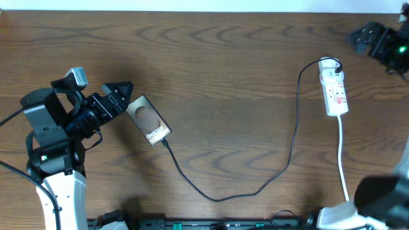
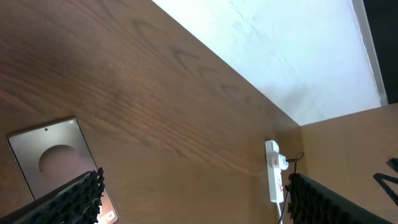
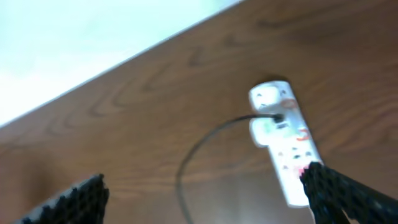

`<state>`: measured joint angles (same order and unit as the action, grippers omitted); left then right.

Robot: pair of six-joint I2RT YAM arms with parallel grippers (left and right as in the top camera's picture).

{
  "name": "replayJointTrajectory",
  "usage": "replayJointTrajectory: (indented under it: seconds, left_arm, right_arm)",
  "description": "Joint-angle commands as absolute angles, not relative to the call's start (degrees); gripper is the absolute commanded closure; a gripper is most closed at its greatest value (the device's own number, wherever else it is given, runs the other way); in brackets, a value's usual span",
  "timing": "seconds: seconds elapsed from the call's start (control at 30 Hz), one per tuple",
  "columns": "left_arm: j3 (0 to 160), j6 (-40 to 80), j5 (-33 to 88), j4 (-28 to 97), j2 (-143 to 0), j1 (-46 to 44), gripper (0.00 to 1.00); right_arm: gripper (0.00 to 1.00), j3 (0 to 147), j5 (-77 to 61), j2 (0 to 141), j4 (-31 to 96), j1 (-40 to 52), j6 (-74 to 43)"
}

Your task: Plug charger to phone and switch on socket

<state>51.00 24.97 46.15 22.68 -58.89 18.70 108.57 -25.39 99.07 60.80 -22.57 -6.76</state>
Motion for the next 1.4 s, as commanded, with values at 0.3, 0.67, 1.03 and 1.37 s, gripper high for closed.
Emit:
replayJointTrajectory:
  seconds: [0.3,0.67,1.03,1.37]
  left_arm:
    - [50.9,23.6,45.8,22.7,-60.4,18.9,0.08]
    - [50.9,23.6,45.8,23.1,-61.3,18.9,0.08]
    - [50.9,23.6,45.8,23.3,-62.1,18.9,0.08]
    - [50.9,23.6,45.8,23.4,-62.1,18.9,0.08]
  right_arm:
    - [0.01,123.1,-26.0,123.2,68.7,-27.2,5.8]
    - [0.01,123.1,-26.5,132.8,69.2,-27.1,8.9]
    - [0.01,123.1,-31.0,136.9,70.9,-25.8,12.9]
    - [0.01,122.9,-31.7,137.0,71.1,-25.6,13.0]
